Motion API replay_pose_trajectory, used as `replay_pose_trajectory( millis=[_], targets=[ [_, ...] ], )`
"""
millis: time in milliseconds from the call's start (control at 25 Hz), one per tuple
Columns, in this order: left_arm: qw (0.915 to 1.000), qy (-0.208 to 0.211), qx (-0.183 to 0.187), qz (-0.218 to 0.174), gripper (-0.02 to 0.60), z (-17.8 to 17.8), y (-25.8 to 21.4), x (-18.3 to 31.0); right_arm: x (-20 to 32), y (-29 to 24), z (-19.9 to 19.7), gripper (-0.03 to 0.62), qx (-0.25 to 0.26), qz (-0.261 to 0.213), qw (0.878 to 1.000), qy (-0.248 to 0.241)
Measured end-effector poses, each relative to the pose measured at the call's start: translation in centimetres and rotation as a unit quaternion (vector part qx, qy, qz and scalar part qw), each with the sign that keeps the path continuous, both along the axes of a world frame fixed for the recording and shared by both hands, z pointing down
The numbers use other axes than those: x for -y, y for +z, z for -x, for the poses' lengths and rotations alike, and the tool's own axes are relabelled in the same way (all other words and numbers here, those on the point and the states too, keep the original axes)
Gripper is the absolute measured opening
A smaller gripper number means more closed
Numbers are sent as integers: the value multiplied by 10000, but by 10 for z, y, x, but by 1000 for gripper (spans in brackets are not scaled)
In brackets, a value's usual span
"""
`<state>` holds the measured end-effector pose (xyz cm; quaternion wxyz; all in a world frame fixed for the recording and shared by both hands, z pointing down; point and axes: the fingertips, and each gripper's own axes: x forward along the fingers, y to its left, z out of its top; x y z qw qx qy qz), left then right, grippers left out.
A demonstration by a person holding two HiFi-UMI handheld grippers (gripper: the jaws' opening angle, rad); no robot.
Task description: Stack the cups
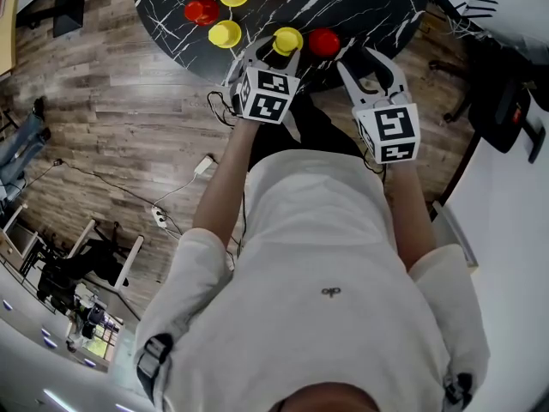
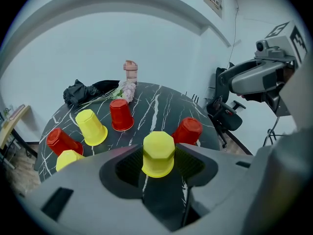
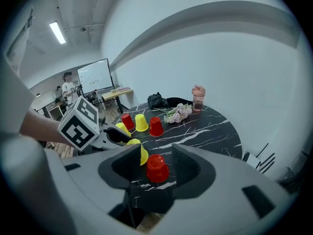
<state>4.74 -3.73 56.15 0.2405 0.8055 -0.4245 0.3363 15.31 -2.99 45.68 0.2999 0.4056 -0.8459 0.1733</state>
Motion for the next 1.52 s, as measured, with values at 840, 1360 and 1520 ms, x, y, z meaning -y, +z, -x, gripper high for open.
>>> replay_pose_trajectory(
  millis=[840,1360,1520],
  targets=[
    [9994,168,-106,-267,227,-7,-4,-2,-1,-3,-2,200,86,-8,10000,38],
    [9965,-221,-116,-797,227,25,-44,7,1,-20,20,199,132,-178,9998,-6],
    [9948,-468,-49,-907,227,53,-49,10,-1,-24,32,199,127,-197,9997,4]
  ],
)
